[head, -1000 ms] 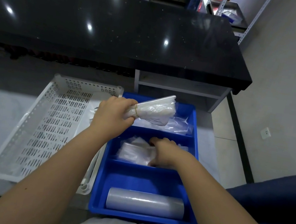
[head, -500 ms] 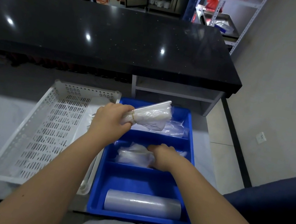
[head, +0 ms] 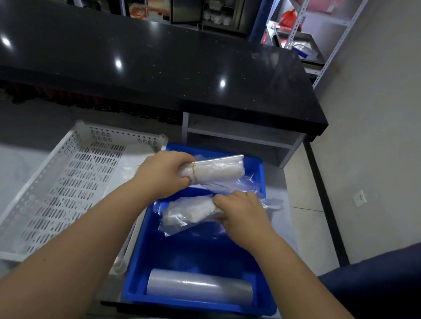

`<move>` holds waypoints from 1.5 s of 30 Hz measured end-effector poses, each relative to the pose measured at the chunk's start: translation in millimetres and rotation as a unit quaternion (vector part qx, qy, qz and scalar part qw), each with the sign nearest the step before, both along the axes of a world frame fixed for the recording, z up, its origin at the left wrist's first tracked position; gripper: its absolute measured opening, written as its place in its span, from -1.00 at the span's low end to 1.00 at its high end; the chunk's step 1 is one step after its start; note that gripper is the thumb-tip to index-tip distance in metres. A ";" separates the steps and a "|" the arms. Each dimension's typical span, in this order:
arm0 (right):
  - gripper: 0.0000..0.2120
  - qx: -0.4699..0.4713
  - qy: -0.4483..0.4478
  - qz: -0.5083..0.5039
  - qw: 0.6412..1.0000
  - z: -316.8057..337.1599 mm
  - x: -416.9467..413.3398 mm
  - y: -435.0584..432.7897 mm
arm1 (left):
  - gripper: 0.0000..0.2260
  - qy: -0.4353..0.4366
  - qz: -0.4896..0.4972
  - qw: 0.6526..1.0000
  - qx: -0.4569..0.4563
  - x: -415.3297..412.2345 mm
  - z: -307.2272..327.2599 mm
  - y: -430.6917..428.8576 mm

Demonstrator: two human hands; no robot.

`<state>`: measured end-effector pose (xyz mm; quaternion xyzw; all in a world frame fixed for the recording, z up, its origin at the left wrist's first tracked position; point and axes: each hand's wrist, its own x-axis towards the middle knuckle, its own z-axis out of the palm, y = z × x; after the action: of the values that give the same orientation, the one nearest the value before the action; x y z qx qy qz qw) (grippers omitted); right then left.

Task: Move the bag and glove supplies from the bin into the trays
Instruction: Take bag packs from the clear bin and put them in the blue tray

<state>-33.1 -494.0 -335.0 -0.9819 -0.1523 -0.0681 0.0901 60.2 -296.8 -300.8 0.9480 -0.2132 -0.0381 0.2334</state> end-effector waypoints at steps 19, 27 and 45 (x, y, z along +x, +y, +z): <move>-0.77 -0.062 0.023 -0.114 0.991 1.0 -37.2 -35.7 | -0.64 0.011 -0.062 0.996 -0.061 -4.6 -46.7 -21.8; -0.72 -0.101 0.078 -0.037 0.991 -16.0 20.0 27.2 | -0.62 0.024 -0.090 0.990 -0.109 -30.9 -26.6 6.4; -0.47 0.007 0.124 -0.051 0.991 -20.1 23.0 8.6 | -0.48 -0.019 -0.011 0.990 0.136 -54.1 -58.3 -9.5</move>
<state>-10.1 -485.4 -355.1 -0.9886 -0.0887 0.0486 0.1111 6.1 -306.3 -359.0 0.9690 -0.2209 -0.0518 0.0975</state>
